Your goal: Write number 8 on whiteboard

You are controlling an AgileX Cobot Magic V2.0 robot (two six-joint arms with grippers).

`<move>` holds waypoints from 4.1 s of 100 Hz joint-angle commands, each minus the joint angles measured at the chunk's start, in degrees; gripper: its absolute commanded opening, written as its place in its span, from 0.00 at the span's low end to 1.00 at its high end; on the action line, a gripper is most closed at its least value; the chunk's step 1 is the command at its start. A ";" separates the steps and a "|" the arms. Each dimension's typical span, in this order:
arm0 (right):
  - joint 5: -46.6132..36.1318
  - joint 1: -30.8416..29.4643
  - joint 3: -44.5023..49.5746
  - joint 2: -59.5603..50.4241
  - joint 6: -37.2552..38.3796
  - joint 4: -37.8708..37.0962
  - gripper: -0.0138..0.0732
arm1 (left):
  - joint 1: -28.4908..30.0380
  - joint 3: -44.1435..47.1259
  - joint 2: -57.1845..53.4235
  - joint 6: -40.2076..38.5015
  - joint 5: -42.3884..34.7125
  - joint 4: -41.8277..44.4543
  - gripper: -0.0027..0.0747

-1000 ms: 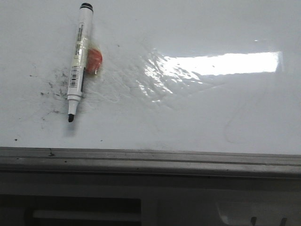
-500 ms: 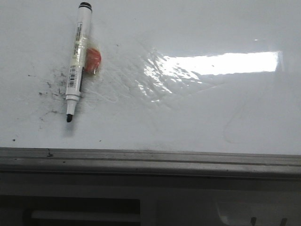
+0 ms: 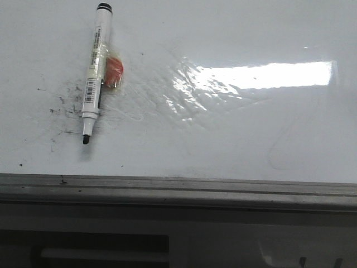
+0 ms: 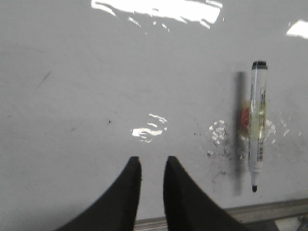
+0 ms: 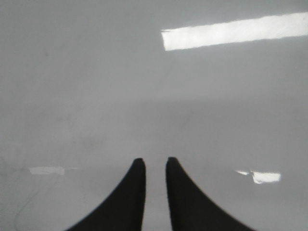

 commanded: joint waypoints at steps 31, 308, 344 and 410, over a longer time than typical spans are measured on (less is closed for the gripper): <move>-2.37 5.41 -3.07 2.00 -0.12 -1.01 0.66 | -9.28 -5.70 16.01 18.02 -3.17 -20.83 0.58; 4.39 39.37 -23.10 58.68 -90.57 76.56 0.66 | -21.86 -14.70 33.94 73.84 14.51 -40.49 0.01; 4.48 42.33 -22.87 60.47 -90.57 76.46 0.36 | -21.86 -14.70 33.94 73.84 14.51 -40.49 0.01; -16.91 43.23 -15.38 45.65 -91.18 71.19 0.11 | -19.49 -13.76 23.15 62.16 11.55 -38.46 0.62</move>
